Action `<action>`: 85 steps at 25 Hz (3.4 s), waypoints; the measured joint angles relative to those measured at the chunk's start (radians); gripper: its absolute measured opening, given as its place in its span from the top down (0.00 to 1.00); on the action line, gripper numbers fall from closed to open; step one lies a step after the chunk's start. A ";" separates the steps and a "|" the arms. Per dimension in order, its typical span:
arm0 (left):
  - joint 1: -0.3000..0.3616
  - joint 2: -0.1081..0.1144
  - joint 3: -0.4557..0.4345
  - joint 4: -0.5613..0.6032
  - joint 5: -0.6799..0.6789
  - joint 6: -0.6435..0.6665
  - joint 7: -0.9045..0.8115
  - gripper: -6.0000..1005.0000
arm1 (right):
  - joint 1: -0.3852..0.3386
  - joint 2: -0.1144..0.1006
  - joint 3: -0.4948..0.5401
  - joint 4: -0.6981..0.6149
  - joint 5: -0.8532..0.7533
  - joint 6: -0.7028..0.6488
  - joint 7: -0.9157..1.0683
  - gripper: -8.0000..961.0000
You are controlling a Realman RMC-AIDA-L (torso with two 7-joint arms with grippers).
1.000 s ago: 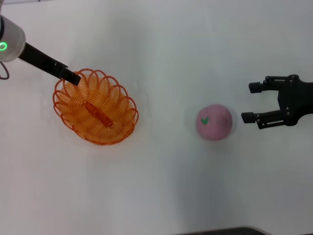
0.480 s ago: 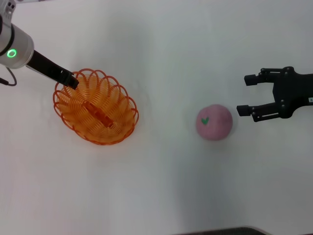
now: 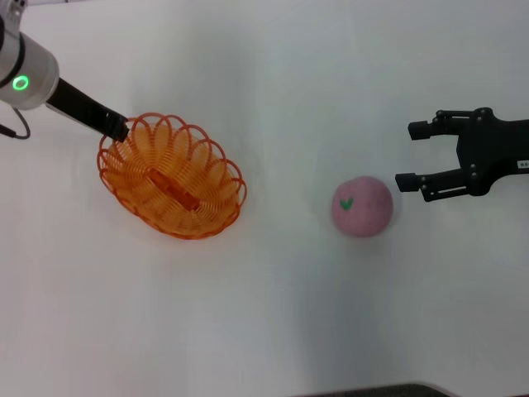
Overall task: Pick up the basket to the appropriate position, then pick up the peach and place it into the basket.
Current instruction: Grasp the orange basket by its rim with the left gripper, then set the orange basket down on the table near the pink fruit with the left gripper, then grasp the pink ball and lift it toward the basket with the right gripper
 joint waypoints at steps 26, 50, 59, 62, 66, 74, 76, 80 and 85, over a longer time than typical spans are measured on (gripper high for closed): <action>0.017 -0.040 -0.022 0.346 -0.060 0.256 -0.439 0.95 | 0.039 0.008 0.012 -0.027 0.006 0.004 -0.127 0.05; 0.254 -0.036 -0.036 0.195 -0.219 0.056 -0.498 0.90 | 0.064 0.028 0.002 -0.067 -0.003 0.029 -0.130 0.05; 0.328 -0.032 -0.062 0.320 -0.231 0.049 -0.415 0.74 | 0.064 0.029 0.007 -0.069 -0.003 0.040 -0.080 0.05; 0.356 -0.032 -0.065 0.416 -0.295 0.085 -0.341 0.62 | 0.064 0.032 0.005 -0.068 -0.002 0.039 -0.052 0.05; 0.408 -0.039 -0.075 0.523 -0.466 0.160 -0.150 0.45 | 0.072 0.034 0.006 -0.068 0.005 0.033 -0.002 0.05; 0.521 -0.042 -0.149 0.478 -0.728 0.346 0.388 0.37 | 0.112 0.028 -0.001 -0.077 0.004 0.030 0.165 0.05; 0.535 -0.042 -0.205 0.414 -0.738 0.398 0.527 0.36 | 0.119 0.027 -0.015 -0.093 0.001 0.019 0.198 0.05; 0.559 -0.039 -0.315 0.286 -0.744 0.454 0.751 0.34 | 0.130 0.019 -0.080 -0.160 -0.006 0.008 0.309 0.05; 0.581 -0.034 -0.428 0.172 -0.734 0.458 0.929 0.32 | 0.178 0.009 -0.129 -0.268 -0.099 -0.061 0.474 0.05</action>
